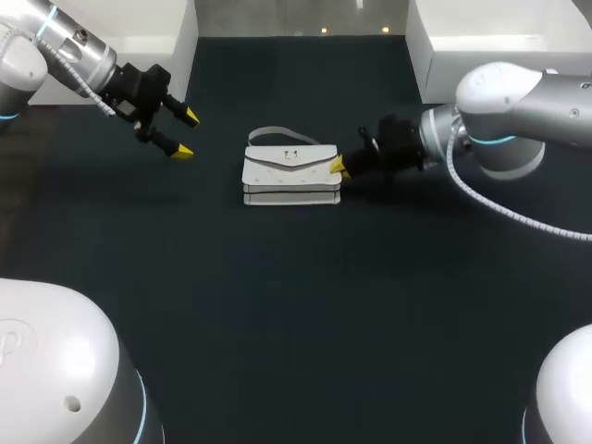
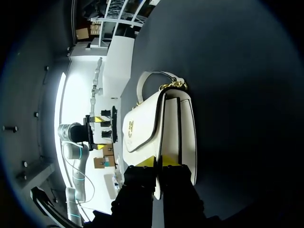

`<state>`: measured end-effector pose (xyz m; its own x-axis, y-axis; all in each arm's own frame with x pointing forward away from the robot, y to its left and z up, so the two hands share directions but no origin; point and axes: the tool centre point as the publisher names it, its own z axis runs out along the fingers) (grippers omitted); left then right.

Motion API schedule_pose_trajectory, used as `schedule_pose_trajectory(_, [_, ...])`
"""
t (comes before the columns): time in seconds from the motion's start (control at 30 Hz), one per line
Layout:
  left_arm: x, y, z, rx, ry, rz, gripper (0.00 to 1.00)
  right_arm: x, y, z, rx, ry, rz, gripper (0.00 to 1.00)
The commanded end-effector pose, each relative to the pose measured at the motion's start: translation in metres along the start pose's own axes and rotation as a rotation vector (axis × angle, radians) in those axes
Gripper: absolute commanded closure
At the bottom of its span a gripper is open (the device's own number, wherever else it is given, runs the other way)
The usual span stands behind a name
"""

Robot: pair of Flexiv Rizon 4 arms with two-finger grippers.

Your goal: Pick up the bag, open it, inspect its contents, close it, and place it on the opposite side

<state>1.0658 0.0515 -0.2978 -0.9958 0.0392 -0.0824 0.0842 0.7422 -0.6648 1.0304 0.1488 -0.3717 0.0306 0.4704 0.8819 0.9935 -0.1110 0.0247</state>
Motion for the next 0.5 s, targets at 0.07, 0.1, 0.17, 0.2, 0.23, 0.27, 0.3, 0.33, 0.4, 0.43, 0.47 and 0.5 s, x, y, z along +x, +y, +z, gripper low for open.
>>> schedule_pose_trajectory(0.07, [-0.001,0.001,0.001,0.003,0.002,0.001,0.0,0.0,0.004,-0.003,0.007,0.014,-0.002,0.0])
schedule_pose_trajectory(0.1, [-0.001,0.001,0.001,0.003,0.002,0.001,0.0,0.0,0.004,-0.005,0.003,0.014,-0.001,0.0])
schedule_pose_trajectory(0.17, [-0.001,0.001,0.001,0.003,0.002,0.001,0.0,0.002,0.003,-0.009,-0.009,0.013,-0.007,0.0])
schedule_pose_trajectory(0.2, [-0.001,0.001,0.001,0.003,0.002,0.001,0.0,0.003,0.003,-0.013,-0.016,0.013,-0.008,0.0])
schedule_pose_trajectory(0.23, [-0.001,0.001,0.001,0.003,0.002,0.001,0.0,0.003,0.002,-0.017,-0.024,0.015,-0.01,0.0])
schedule_pose_trajectory(0.27, [-0.001,0.001,0.001,0.003,0.002,0.001,0.0,0.005,0.002,-0.022,-0.034,0.003,-0.016,0.0])
schedule_pose_trajectory(0.3, [-0.001,0.001,0.001,0.003,0.002,0.001,0.0,0.007,0.002,-0.026,-0.039,-0.004,-0.023,0.0])
schedule_pose_trajectory(0.33, [-0.001,0.001,0.001,0.003,0.002,0.001,0.0,0.01,0.003,-0.032,-0.042,-0.015,-0.036,0.0])
schedule_pose_trajectory(0.4, [-0.001,0.001,0.001,0.003,0.002,0.001,0.0,0.021,0.003,-0.042,-0.041,-0.067,-0.087,0.0])
schedule_pose_trajectory(0.43, [-0.001,0.001,0.001,0.003,0.002,0.001,0.0,0.024,0.003,-0.044,-0.041,-0.087,-0.105,0.0])
schedule_pose_trajectory(0.47, [-0.001,0.001,0.001,0.003,0.002,0.001,0.0,0.032,0.002,-0.048,-0.035,-0.126,-0.149,0.0])
schedule_pose_trajectory(0.5, [-0.001,0.001,0.001,0.003,0.002,0.001,0.0,0.036,0.002,-0.05,-0.033,-0.145,-0.173,0.0])
